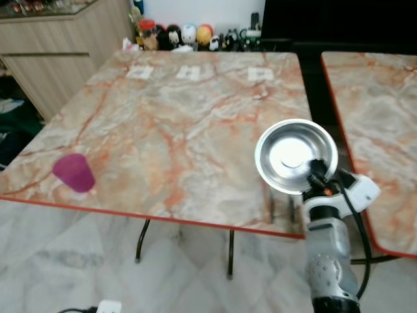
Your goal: Setting the table
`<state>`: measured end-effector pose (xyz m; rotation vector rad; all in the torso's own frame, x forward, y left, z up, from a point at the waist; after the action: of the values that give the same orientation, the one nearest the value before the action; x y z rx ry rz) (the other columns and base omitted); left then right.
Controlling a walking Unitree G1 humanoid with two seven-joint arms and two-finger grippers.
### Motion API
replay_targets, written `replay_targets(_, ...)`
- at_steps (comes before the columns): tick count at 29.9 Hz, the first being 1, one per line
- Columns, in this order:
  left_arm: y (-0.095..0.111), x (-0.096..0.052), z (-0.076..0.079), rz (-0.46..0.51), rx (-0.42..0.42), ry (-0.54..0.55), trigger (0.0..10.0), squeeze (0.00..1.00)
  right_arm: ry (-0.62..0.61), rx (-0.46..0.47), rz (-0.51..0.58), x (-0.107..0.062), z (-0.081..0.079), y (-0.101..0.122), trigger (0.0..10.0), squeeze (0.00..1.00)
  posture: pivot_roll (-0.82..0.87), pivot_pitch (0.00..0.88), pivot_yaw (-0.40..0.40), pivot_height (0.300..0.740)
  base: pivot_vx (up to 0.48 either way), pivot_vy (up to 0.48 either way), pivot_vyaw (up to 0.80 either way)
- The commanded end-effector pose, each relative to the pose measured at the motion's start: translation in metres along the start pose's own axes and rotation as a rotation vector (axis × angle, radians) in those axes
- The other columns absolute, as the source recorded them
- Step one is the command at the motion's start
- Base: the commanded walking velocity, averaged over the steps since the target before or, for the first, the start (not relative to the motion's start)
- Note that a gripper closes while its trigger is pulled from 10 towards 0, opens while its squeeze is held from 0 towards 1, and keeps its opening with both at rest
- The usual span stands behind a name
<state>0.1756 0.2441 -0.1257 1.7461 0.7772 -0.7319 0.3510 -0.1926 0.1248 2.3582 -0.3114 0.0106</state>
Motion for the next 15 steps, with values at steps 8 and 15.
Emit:
replay_targets(8, -0.008, -0.002, -0.007, -0.027, 0.007, 0.012, 10.0, 0.00, -0.019, 0.025, 0.027, 0.001, -0.001, 0.004, 10.0, 0.00, -0.10, 0.091, 0.030, 0.740, 0.000, -0.459, -0.54)
replay_targets(15, -0.006, -0.001, -0.005, -0.021, 0.007, 0.006, 10.0, 0.00, -0.023, 0.011, 0.065, 0.002, 0.002, 0.014, 10.0, 0.00, -0.11, 0.083, 0.031, 0.740, 0.000, -0.454, 0.00)
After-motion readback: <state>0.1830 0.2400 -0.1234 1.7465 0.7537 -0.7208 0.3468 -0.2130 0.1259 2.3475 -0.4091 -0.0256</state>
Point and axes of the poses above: a point about 5 cm out from each wrist's last joint towards the gripper, its own x axis pointing out of the wrist towards the gripper, its own y axis along the axis of the wrist's last joint, z = x × y, the point moved 5 cm from there along x, pointing out of the wrist towards the gripper, and after that the axes turned 6 degrees about x, right-handed, at the moved point
